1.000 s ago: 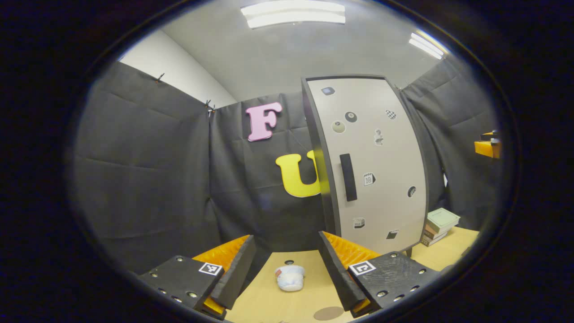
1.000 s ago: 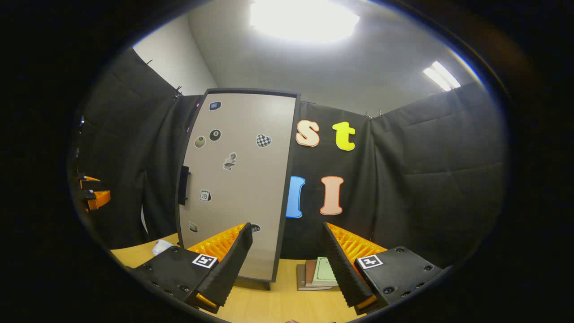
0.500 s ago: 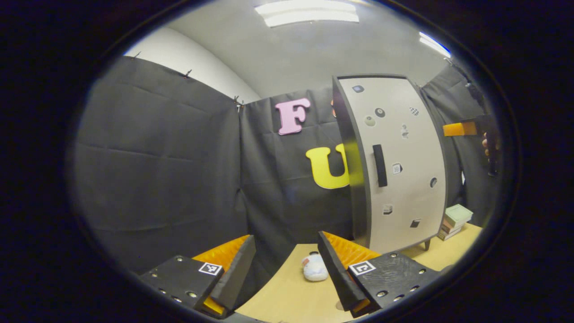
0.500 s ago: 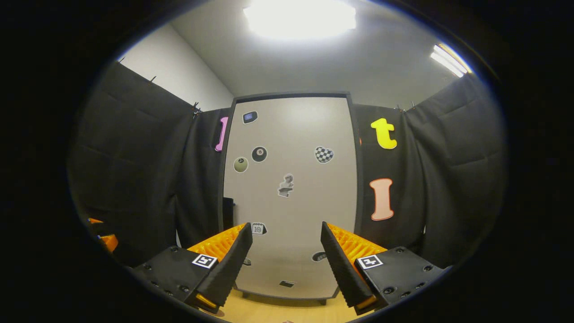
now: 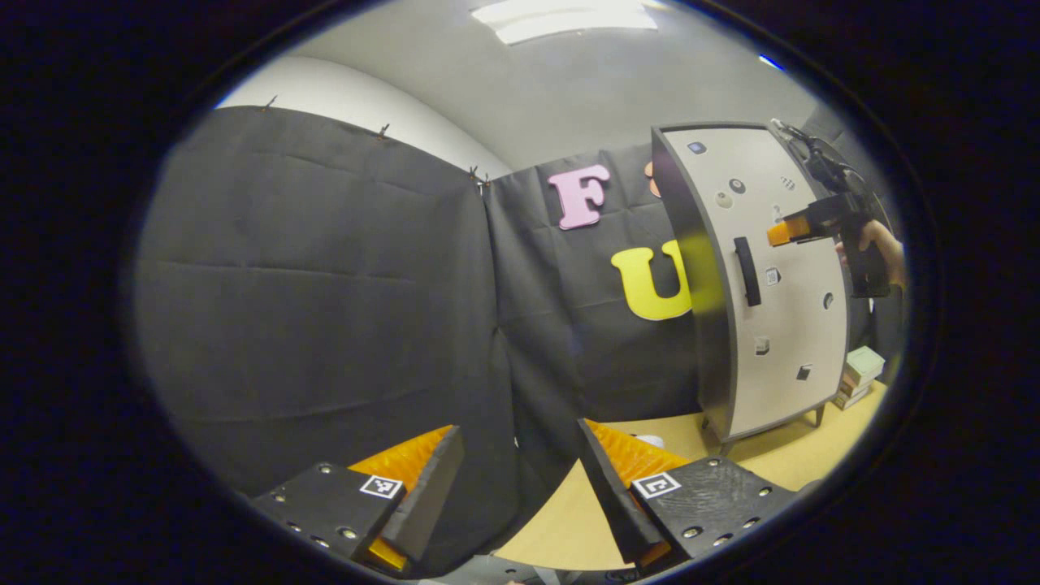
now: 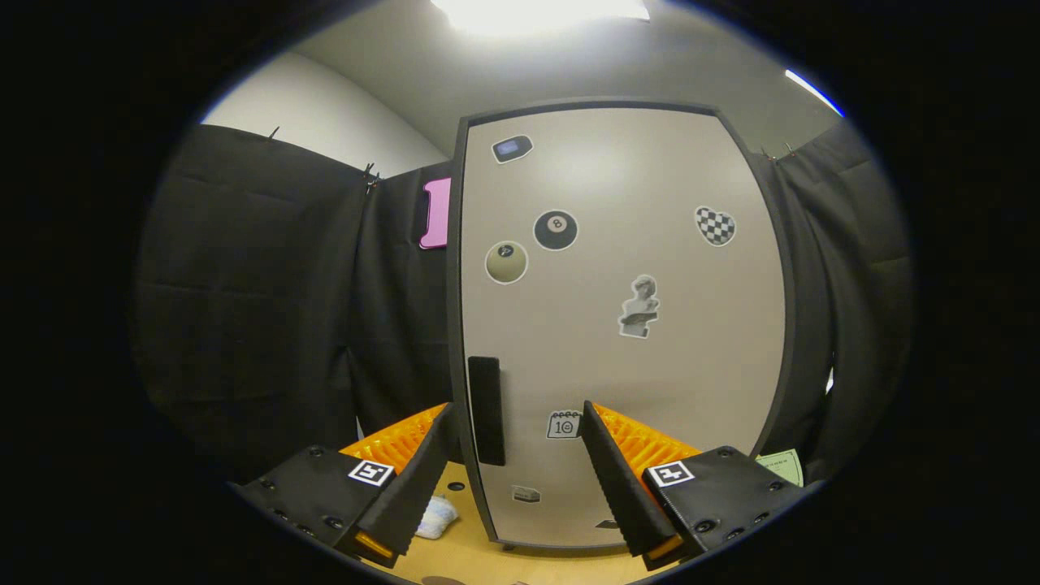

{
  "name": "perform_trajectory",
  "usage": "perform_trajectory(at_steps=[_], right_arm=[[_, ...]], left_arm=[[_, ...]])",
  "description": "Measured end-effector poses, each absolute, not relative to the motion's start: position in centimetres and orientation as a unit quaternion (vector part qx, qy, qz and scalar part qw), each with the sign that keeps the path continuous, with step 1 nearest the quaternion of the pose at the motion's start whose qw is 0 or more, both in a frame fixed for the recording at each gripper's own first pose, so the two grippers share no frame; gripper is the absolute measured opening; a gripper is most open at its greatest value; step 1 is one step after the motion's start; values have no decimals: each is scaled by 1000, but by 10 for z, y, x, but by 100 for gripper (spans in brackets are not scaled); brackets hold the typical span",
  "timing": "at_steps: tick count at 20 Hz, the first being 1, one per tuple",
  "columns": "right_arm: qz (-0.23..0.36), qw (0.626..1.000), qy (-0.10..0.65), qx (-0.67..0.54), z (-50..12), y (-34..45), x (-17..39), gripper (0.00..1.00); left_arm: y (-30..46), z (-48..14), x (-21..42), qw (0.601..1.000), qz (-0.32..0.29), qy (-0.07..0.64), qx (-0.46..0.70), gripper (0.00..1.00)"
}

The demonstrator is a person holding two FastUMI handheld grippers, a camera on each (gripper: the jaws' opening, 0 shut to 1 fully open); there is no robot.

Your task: Open the cabinet door with the right hand, grasp the bottle in the cabinet with the left hand and place it on the coaster, then close the cabinet door with the right hand.

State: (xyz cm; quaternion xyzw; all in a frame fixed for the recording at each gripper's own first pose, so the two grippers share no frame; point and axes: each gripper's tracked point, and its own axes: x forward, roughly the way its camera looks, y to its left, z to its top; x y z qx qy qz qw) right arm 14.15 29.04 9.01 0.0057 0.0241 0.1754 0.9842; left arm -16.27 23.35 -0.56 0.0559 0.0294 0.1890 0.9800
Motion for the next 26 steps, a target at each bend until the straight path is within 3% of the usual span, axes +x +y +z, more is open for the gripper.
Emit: perform_trajectory(at_steps=[8,10,15,19,22,24,26], right_arm=[[167,982,82,-19,49,333,190,98],[166,981,95,-18,42,339,199,92],[149,983,109,-18,36,342,215,55],[143,980,135,-8,33,344,221,58],[142,980,137,-16,30,344,221,28],[148,979,138,-17,30,344,218,19],[168,976,138,-18,30,342,213,19]], left_arm=[[256,-14,-177,977,206,34,38,85],[258,-18,-179,977,208,38,37,85],[258,-23,-175,977,208,43,31,85],[257,-21,-176,977,207,39,34,85],[258,-20,-176,977,205,38,32,85],[256,-17,-173,978,203,36,32,87],[255,-17,-169,979,198,36,35,85]])
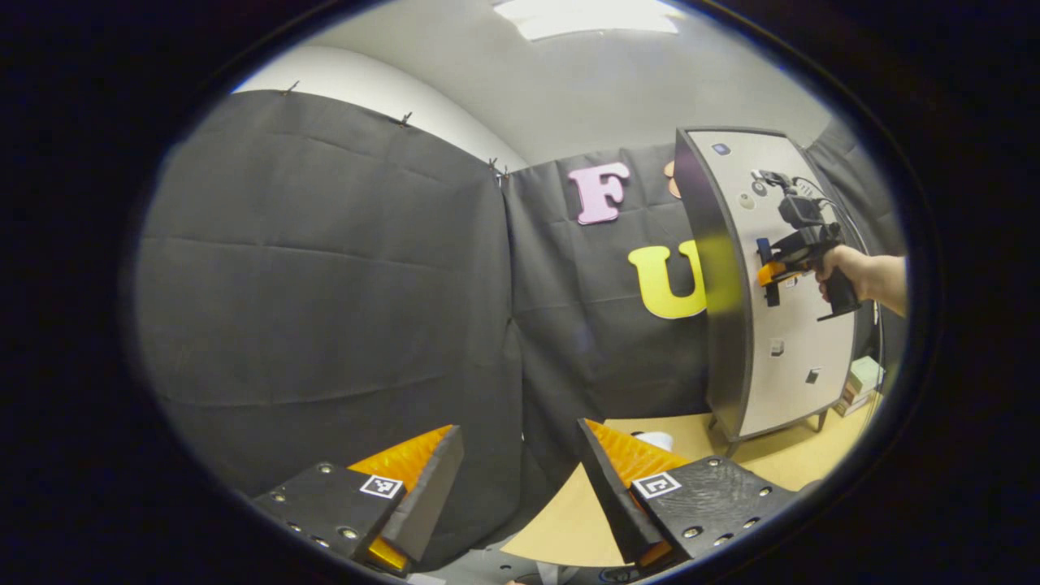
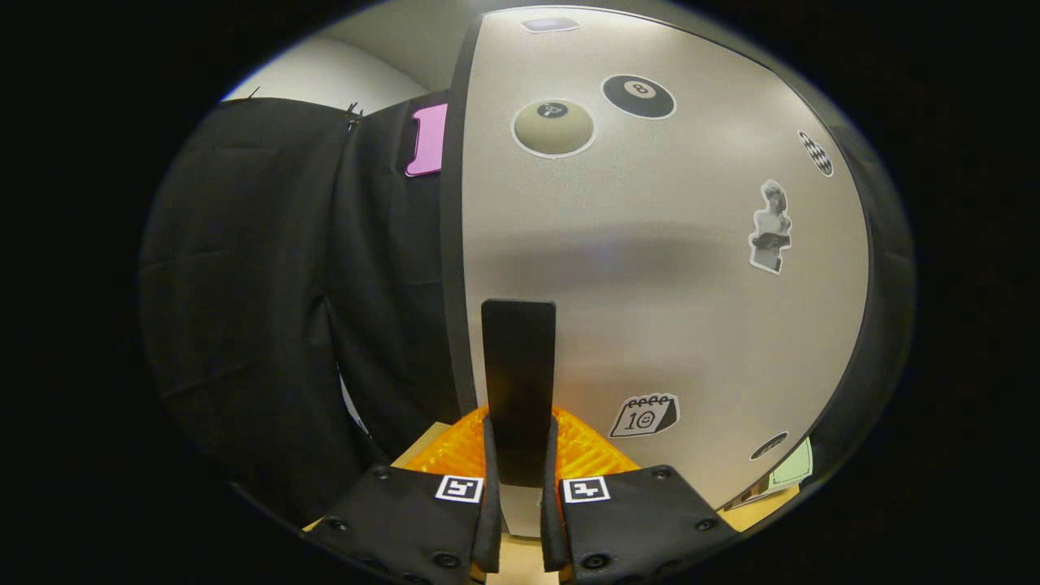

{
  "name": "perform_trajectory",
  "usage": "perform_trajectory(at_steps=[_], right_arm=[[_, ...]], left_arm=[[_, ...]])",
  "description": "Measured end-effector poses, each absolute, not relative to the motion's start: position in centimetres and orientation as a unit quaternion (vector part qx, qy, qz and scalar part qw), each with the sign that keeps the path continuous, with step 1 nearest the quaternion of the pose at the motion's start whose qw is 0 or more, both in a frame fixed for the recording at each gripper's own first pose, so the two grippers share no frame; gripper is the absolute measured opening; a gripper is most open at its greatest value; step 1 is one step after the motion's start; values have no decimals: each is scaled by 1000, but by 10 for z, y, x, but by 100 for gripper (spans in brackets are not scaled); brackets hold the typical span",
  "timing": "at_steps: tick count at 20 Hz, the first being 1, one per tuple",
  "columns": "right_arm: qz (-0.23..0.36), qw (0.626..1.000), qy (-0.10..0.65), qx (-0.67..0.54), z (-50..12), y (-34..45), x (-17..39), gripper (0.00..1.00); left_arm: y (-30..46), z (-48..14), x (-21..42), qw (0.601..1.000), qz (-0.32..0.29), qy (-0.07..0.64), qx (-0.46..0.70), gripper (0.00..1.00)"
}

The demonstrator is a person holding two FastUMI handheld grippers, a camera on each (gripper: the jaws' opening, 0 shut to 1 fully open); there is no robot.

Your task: Open the cabinet door with the right hand, grasp the bottle in the cabinet with the left hand and place it on the coaster, then close the cabinet door with the right hand.

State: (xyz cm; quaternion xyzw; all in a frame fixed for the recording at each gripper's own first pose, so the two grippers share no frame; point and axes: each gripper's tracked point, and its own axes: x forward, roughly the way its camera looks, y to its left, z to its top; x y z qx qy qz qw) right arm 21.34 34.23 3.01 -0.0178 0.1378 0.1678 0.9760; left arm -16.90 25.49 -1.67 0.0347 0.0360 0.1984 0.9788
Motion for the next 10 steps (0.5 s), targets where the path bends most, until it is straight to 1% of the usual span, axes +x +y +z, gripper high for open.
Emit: perform_trajectory(at_steps=[1,3,4,5,10], right_arm=[[180,974,140,-13,31,341,209,22],[205,968,141,-8,32,337,198,22],[217,966,139,-6,35,334,192,19],[228,963,140,-7,33,329,191,22],[265,954,144,5,30,310,180,22]], left_arm=[[252,-16,-166,980,195,35,37,85],[243,-13,-154,981,189,33,37,85],[236,-11,-148,982,184,31,35,85],[231,-11,-144,983,178,29,33,85],[192,-6,-117,989,146,22,26,85]])
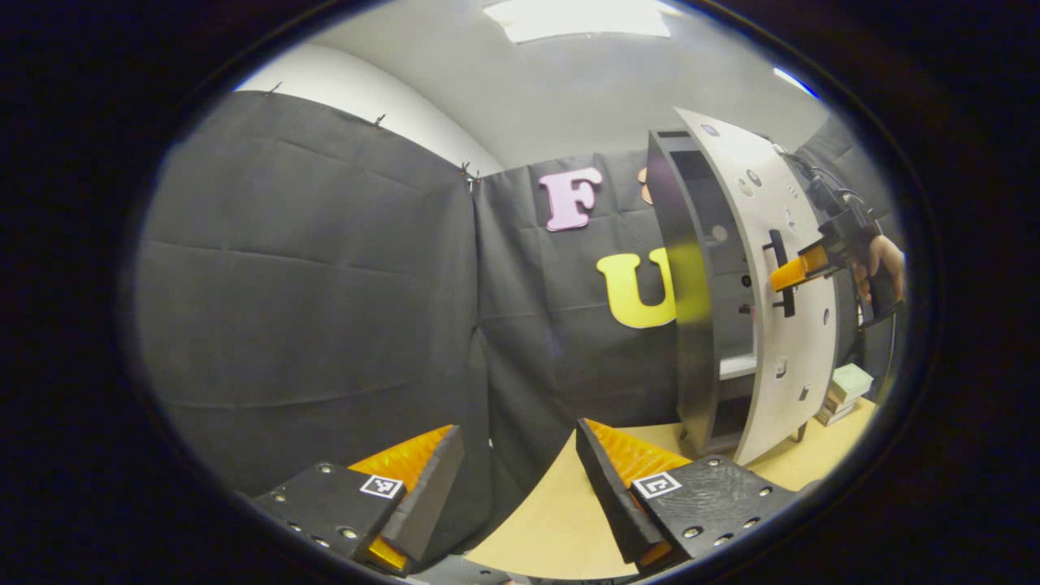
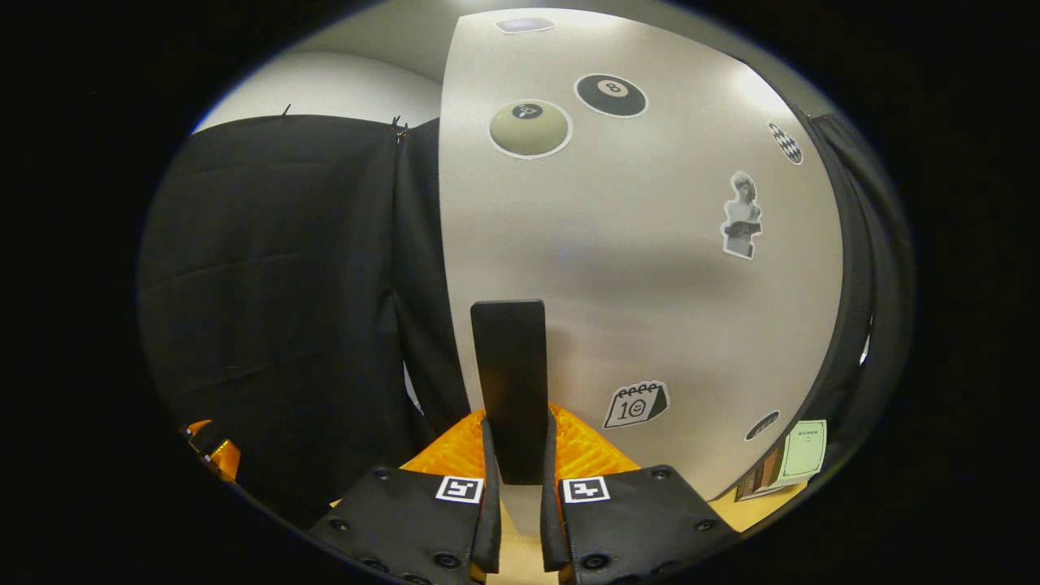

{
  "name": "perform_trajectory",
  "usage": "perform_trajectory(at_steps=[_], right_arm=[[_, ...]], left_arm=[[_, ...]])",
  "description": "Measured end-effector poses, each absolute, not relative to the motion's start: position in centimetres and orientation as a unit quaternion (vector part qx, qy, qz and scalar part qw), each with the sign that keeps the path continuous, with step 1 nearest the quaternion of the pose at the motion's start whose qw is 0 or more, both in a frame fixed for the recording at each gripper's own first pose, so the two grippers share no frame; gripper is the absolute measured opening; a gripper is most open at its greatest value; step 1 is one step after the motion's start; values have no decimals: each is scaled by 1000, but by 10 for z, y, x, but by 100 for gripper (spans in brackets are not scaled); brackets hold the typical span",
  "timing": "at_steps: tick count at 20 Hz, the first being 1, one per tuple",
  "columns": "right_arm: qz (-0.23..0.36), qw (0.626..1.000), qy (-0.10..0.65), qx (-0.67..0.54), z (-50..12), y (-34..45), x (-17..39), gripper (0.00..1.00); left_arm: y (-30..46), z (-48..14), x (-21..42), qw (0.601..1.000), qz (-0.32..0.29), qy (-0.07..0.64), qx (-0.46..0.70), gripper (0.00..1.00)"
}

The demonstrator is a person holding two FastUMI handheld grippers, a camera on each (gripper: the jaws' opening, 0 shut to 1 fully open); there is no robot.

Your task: Open the cabinet door with the right hand, grasp the bottle in the cabinet with the left hand and place it on the coaster, then close the cabinet door with the right hand.

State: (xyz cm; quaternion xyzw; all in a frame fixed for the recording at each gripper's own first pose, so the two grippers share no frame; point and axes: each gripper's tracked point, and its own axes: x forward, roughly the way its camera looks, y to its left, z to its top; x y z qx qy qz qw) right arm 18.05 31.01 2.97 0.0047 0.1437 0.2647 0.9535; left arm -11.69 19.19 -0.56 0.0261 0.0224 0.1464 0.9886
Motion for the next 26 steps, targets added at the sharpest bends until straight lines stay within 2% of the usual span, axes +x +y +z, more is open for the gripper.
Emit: perform_trajectory(at_steps=[14,26], right_arm=[[309,939,147,-24,33,259,141,22],[254,957,127,-49,39,205,128,21]], left_arm=[[79,-8,-51,998,51,21,-2,85],[-40,4,-17,999,-46,11,-2,85]])
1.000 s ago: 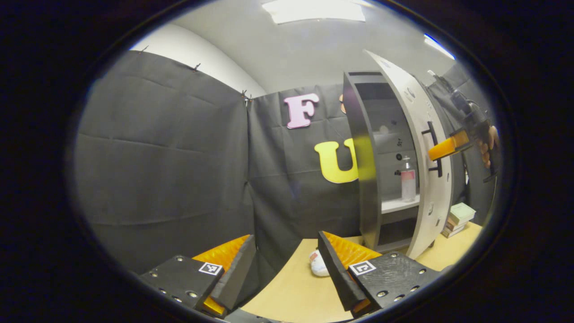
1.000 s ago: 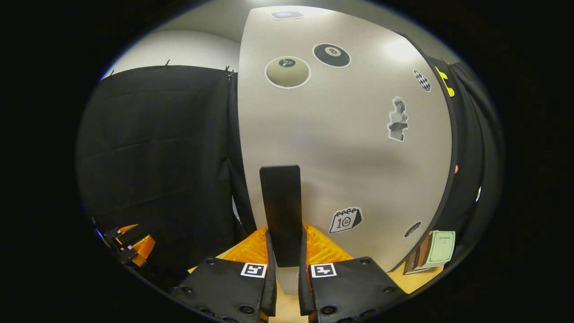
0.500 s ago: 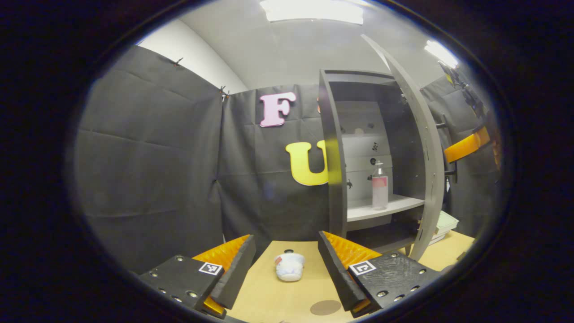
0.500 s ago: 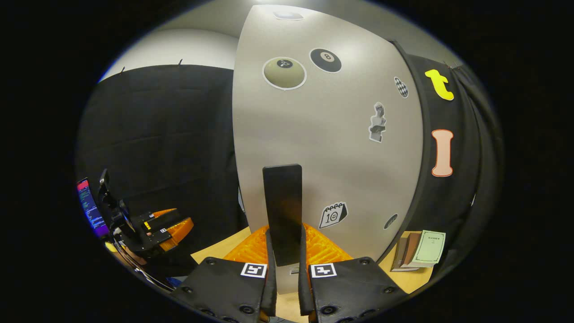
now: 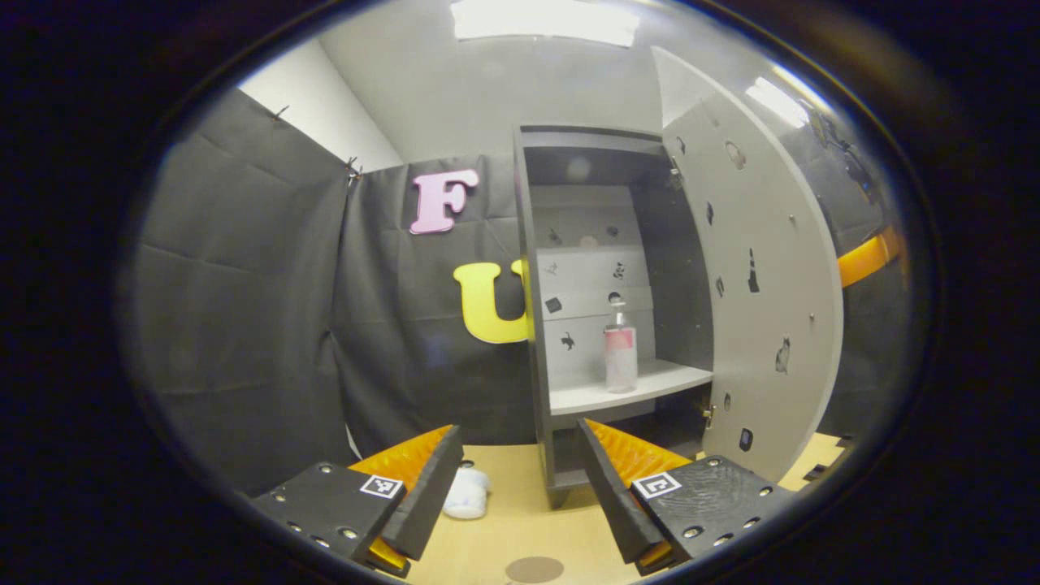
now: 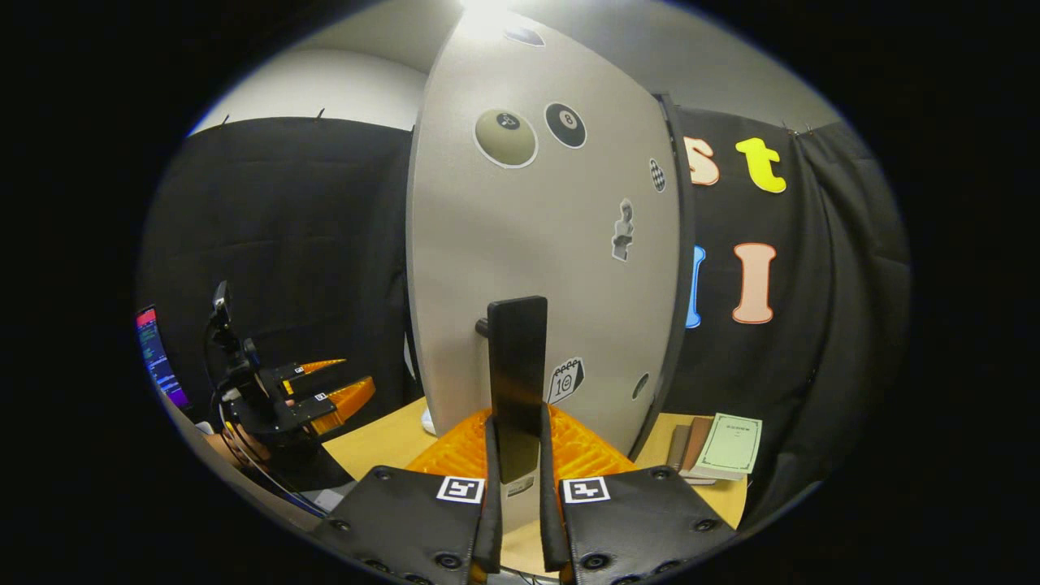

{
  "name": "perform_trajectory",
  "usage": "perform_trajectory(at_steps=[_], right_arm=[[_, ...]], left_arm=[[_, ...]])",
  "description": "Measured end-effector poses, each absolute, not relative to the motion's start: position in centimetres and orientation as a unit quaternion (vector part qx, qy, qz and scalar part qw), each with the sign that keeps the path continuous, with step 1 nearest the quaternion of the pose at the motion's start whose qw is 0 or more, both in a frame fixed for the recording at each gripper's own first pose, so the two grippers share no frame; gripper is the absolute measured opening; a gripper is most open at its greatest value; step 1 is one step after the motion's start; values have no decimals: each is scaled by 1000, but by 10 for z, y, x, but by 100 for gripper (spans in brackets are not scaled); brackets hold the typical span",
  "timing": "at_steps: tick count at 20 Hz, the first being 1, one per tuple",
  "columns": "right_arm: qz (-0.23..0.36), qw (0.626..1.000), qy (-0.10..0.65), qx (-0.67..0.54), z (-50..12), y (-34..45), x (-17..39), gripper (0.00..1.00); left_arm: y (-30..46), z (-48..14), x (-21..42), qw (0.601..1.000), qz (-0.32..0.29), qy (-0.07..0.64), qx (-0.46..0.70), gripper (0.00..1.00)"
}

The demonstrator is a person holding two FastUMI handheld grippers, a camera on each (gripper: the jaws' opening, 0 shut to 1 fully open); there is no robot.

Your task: Open the cabinet door with the right hand, grasp the bottle in the cabinet with the left hand and place it on the coaster, then close the cabinet door with the right hand.

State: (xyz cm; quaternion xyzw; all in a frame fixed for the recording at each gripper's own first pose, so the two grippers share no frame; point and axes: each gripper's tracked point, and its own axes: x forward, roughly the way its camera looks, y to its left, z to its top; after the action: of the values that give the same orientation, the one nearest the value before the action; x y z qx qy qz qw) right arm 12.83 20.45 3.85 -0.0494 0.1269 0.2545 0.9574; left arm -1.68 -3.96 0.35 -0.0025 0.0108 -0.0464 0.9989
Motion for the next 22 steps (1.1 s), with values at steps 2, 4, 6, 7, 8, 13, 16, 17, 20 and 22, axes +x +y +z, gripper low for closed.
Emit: perform_trajectory(at_steps=[2,4,6,7,8,13,16,17,20,22], right_arm=[[242,961,124,-52,38,195,130,21],[229,965,120,-52,39,187,132,18],[210,970,110,-56,41,177,134,17],[199,973,100,-57,45,171,136,20],[190,976,91,-55,47,166,138,20],[142,987,64,-32,59,138,140,17],[144,989,41,-8,66,138,139,20],[161,987,29,2,73,142,132,20],[143,990,-11,-9,83,113,105,18],[112,994,-13,-7,81,85,86,18]], left_arm=[[-50,3,-18,998,-54,13,-4,85],[-59,5,-20,998,-58,13,-4,85],[-69,7,-23,998,-62,14,-4,85],[-74,6,-24,998,-63,15,-4,85],[-80,8,-26,998,-65,15,-4,86],[-110,12,-32,998,-65,12,-6,85],[-131,18,-34,998,-62,7,-13,85],[-135,20,-32,998,-58,6,-12,85],[-143,34,-27,999,-46,-3,0,85],[-152,42,-17,998,-54,-7,3,86]])
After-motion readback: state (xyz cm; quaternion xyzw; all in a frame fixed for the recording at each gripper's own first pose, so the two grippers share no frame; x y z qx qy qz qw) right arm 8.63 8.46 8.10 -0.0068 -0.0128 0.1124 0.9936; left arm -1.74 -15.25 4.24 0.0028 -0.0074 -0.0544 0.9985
